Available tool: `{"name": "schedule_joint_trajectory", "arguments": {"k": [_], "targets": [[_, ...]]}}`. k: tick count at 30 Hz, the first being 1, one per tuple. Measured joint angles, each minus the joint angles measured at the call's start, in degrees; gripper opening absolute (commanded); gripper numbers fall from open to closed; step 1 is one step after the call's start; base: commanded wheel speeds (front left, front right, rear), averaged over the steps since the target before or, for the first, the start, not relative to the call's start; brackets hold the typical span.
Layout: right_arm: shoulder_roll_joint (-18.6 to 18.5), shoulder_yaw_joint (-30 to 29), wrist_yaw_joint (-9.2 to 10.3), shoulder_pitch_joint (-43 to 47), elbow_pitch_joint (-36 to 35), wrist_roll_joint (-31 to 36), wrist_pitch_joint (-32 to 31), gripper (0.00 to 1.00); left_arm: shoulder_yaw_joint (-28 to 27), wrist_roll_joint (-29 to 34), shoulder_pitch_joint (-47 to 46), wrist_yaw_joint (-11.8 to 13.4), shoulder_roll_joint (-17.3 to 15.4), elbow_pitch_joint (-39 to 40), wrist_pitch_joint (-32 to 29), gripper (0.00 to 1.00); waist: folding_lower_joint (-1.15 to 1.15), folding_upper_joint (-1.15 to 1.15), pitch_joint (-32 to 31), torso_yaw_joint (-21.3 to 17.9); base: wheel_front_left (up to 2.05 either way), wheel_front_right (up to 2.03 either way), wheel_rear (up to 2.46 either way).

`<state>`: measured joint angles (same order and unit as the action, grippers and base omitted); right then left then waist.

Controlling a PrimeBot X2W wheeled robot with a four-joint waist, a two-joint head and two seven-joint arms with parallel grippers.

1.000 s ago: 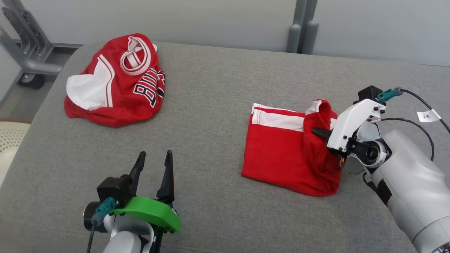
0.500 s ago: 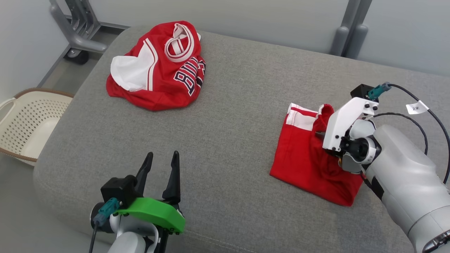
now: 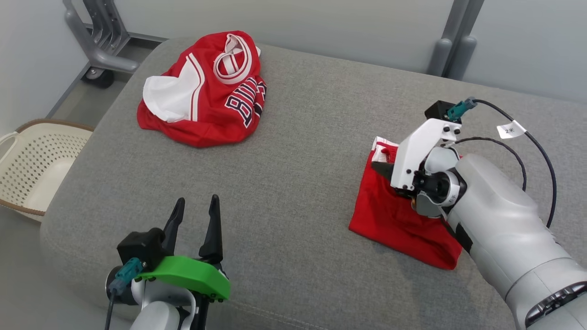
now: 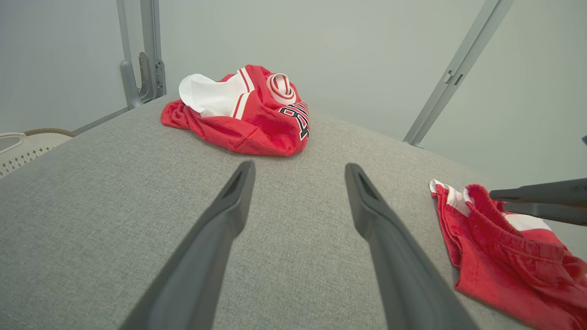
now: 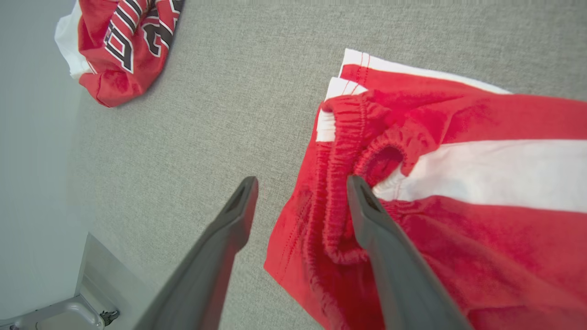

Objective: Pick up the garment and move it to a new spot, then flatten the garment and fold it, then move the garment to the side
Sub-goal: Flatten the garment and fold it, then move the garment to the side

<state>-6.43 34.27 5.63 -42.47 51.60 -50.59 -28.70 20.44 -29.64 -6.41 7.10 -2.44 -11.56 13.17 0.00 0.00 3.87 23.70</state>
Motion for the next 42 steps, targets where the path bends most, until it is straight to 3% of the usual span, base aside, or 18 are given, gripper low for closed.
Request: {"name": "schedule_joint_trajectory", "arguments": {"k": [8, 16, 18, 24, 42], "targets": [[0.2, -1.4, -2.34, -3.0, -3.2, -1.7, 2.5, 1.0, -1.7, 0.9, 0.8, 0.0, 0.0, 0.0, 0.1, 1.0, 0.0, 0.0, -1.1, -2.9, 0.0, 0.0, 0.0], [-6.9, -6.5, -2.56, -1.0, -2.5, -3.0, 7.1, 1.0, -2.0, 1.8, 1.9, 0.0, 0.0, 1.3, 0.1, 1.0, 0.0, 0.0, -1.6, -6.2, 0.0, 0.0, 0.0], [-7.3, -7.3, -2.56, 1.1, -2.0, -3.7, 7.6, 1.0, -1.9, 1.8, 2.1, 0.0, 0.0, 1.6, 0.1, 1.0, 0.0, 0.0, -1.4, -6.8, 0.0, 0.0, 0.0], [-6.5, -8.7, -2.87, 6.5, -1.0, -6.4, 8.4, 1.0, -1.8, 2.0, 2.6, 0.0, 0.0, 2.7, 0.1, 1.0, 0.0, 0.0, -0.4, -7.7, 0.0, 0.0, 0.0], [-2.3, -12.0, -7.79, 11.6, -0.6, -12.5, 10.0, 1.0, -0.5, 3.7, 2.6, 0.0, 0.0, 3.6, -0.9, 1.0, 0.0, 0.0, 2.3, -7.6, 0.0, 0.0, 0.0]]}}
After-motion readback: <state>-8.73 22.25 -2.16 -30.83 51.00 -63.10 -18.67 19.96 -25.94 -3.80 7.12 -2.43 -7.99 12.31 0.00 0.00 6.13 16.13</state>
